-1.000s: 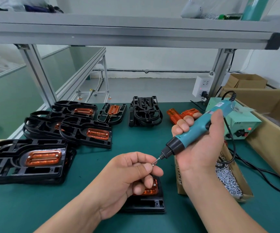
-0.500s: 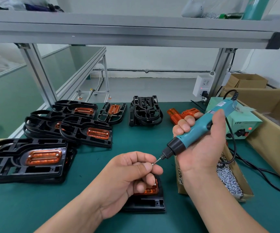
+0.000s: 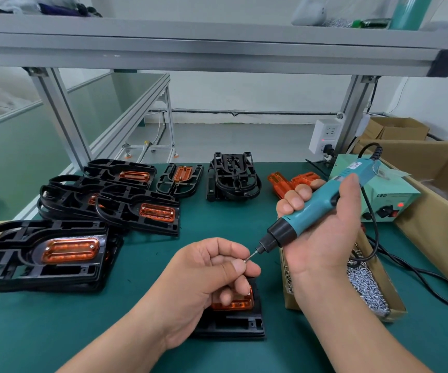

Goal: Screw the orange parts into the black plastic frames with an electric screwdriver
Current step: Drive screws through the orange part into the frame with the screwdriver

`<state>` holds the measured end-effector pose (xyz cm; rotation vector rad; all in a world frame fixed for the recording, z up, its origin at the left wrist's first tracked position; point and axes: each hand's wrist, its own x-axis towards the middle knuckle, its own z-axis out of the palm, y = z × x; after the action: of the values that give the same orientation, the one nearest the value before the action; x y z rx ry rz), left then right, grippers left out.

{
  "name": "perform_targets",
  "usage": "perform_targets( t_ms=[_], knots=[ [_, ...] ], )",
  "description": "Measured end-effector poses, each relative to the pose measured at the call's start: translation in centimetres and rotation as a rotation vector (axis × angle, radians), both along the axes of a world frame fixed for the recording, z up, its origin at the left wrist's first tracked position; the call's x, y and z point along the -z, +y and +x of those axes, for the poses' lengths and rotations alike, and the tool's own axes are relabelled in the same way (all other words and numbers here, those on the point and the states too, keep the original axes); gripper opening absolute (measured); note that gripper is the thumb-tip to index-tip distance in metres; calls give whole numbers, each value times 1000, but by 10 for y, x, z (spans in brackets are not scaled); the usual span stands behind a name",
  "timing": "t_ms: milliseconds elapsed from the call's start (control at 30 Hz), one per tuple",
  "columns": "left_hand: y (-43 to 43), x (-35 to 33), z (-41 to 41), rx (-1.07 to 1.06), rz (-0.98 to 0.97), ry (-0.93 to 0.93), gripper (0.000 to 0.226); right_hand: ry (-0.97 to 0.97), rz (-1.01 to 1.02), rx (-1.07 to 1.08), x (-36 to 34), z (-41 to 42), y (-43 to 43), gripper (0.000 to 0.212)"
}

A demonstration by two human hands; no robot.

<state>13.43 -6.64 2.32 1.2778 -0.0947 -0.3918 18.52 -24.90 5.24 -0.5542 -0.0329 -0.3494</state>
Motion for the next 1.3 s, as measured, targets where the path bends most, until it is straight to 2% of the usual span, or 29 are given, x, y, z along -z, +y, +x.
perform_targets(
  t_ms=[200,400,833,1300],
  knots=[
    [0,2,0,-26,151,-101,12,11,-20,24,2,-2,4,42],
    [1,2,0,12,174,-85,19,7,-39,27,5,-2,6,43],
    [5,-7,-1,85,254,-79,17,79,42,5,11,2,5,44],
    [11,-12,1,100,293,-22,15,66,67,-11,10,2,5,45]
  ],
)
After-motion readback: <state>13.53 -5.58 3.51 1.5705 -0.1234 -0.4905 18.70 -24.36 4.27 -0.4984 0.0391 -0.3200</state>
